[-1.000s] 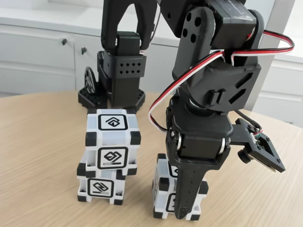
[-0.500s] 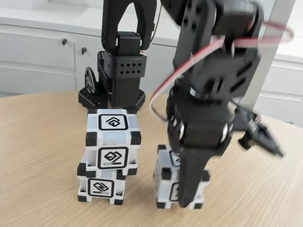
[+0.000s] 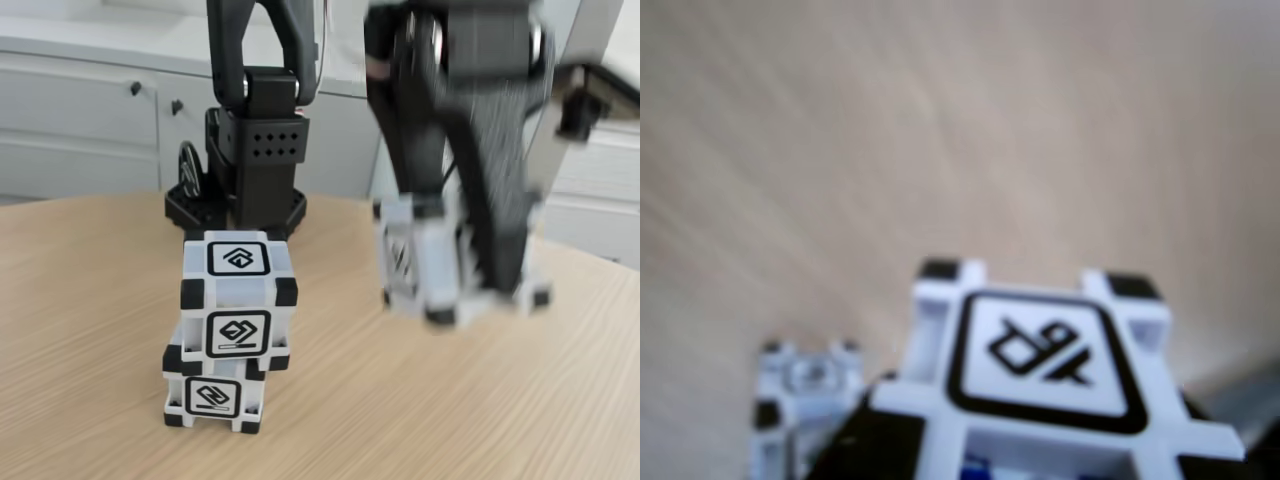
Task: Stack cubes from left to right.
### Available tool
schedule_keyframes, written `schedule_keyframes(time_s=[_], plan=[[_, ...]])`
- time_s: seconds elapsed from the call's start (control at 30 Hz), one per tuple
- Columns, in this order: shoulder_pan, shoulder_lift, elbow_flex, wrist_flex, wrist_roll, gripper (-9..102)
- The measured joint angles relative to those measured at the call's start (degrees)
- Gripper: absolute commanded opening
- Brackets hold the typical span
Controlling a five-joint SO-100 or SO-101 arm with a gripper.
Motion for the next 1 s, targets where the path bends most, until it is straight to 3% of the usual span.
schedule_keyframes(time_s=[0.4, 0.63, 1.0], plan=[[0.7, 20.1, 0.0, 1.7, -4.3, 0], [11.1, 20.7, 0.0, 9.4, -4.3, 0], [23.0, 20.7, 0.0, 12.3, -4.3, 0]])
